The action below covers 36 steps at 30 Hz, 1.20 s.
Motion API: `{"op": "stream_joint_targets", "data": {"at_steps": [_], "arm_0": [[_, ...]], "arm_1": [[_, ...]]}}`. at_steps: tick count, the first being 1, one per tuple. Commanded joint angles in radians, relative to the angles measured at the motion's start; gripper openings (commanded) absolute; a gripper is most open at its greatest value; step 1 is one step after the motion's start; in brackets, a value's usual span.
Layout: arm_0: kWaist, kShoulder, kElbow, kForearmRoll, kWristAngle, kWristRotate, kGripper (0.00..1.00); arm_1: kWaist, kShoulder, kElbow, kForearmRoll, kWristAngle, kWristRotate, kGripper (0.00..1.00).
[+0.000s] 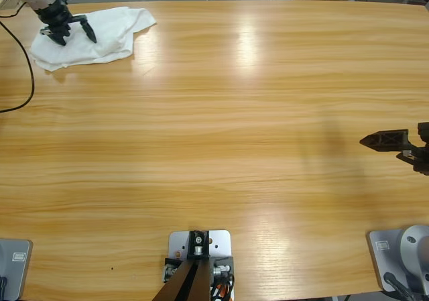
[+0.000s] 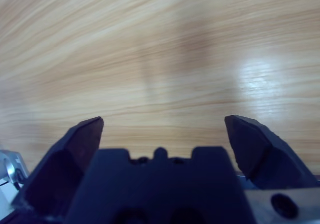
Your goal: Fold clothes
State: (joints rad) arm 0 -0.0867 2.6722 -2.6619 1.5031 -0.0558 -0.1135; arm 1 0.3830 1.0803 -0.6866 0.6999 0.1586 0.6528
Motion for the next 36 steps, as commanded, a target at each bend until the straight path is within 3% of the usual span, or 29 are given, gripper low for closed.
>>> {"op": "stream_joint_targets", "data": {"at_steps": [1, 9, 11, 15, 22, 26, 30, 36], "arm_0": [[0.054, 0.183, -0.353, 0.129, 0.017, 0.142, 1.000], [0.043, 0.126, -0.383, 0.134, -0.013, 0.132, 1.000], [0.033, 0.071, -0.378, 0.146, -0.013, 0.118, 1.000], [-0.002, -0.091, -0.348, 0.155, -0.020, 0.095, 1.000], [-0.030, -0.367, -0.170, 0.157, -0.073, 0.097, 1.000], [-0.064, -0.615, 0.208, 0.122, -0.052, 0.087, 1.000], [-0.070, -1.019, 0.857, -0.199, -0.048, 0.040, 1.000], [-0.149, -1.509, 1.530, -0.446, -0.058, -0.096, 1.000]], "arm_1": [[0.010, 0.064, 0.005, 0.008, 0.022, 0.013, 1.000], [0.030, 0.063, -0.011, 0.026, -0.009, -0.005, 1.000], [0.106, 0.027, -0.069, 0.113, -0.110, -0.005, 1.000], [0.146, -0.012, -0.279, 0.284, -0.225, -0.038, 1.000], [0.160, -0.126, -0.328, 0.402, -0.266, -0.039, 1.000], [0.215, -0.148, -0.327, 0.481, -0.354, -0.100, 1.000], [0.234, -0.147, -0.355, 0.496, -0.384, -0.160, 1.000], [0.234, -0.079, -0.398, 0.505, -0.392, -0.373, 0.993]]}}
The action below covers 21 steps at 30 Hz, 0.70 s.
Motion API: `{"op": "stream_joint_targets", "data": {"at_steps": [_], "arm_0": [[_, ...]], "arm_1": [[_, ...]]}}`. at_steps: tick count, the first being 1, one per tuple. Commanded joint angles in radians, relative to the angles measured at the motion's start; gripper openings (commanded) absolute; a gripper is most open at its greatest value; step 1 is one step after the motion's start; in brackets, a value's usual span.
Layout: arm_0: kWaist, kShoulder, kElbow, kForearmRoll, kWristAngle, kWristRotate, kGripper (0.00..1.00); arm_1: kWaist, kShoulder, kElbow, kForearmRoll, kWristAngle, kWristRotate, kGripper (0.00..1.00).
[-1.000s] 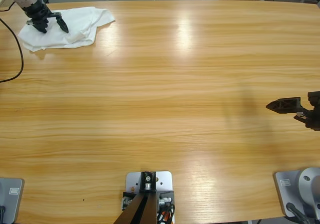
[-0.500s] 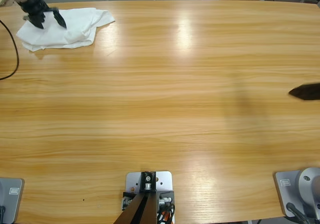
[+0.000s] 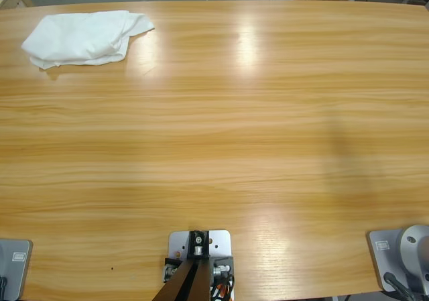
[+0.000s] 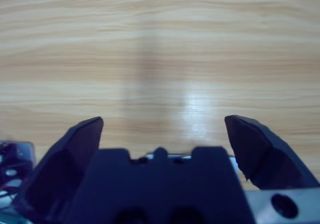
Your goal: Fold clothes
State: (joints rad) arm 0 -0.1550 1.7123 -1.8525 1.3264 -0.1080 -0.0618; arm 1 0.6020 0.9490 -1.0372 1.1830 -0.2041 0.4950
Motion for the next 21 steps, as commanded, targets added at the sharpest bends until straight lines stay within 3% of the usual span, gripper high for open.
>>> {"op": "stream_joint_targets", "data": {"at_steps": [1, 4, 6, 8, 10, 12, 21], "arm_0": [[-0.081, -0.619, 0.803, -0.304, -0.010, -0.166, 1.000], [-0.081, -0.796, 0.965, -0.374, 0.003, -0.207, 1.000], [-0.092, -0.853, 0.979, -0.392, 0.005, -0.216, 1.000], [-0.113, -0.866, 0.979, -0.392, 0.005, -0.217, 1.000], [-0.192, -0.859, 0.983, -0.393, 0.036, -0.244, 1.000], [-0.241, -0.839, 1.055, -0.408, 0.058, -0.296, 1.000], [-0.281, -0.879, 1.106, -0.493, 0.060, -0.326, 1.000]], "arm_1": [[0.015, 0.060, -0.048, 0.014, -0.029, -0.245, 0.991], [0.015, 0.083, -0.050, -0.015, -0.048, -0.314, 0.992], [0.015, 0.091, -0.045, -0.055, -0.061, -0.354, 0.996], [0.015, 0.091, -0.012, -0.112, -0.057, -0.402, 0.994], [0.003, 0.102, 0.012, -0.154, -0.046, -0.427, 1.000], [-0.035, 0.105, 0.012, -0.155, -0.042, -0.429, 1.000], [-0.047, 0.107, 0.012, -0.155, -0.037, -0.435, 1.000]]}}
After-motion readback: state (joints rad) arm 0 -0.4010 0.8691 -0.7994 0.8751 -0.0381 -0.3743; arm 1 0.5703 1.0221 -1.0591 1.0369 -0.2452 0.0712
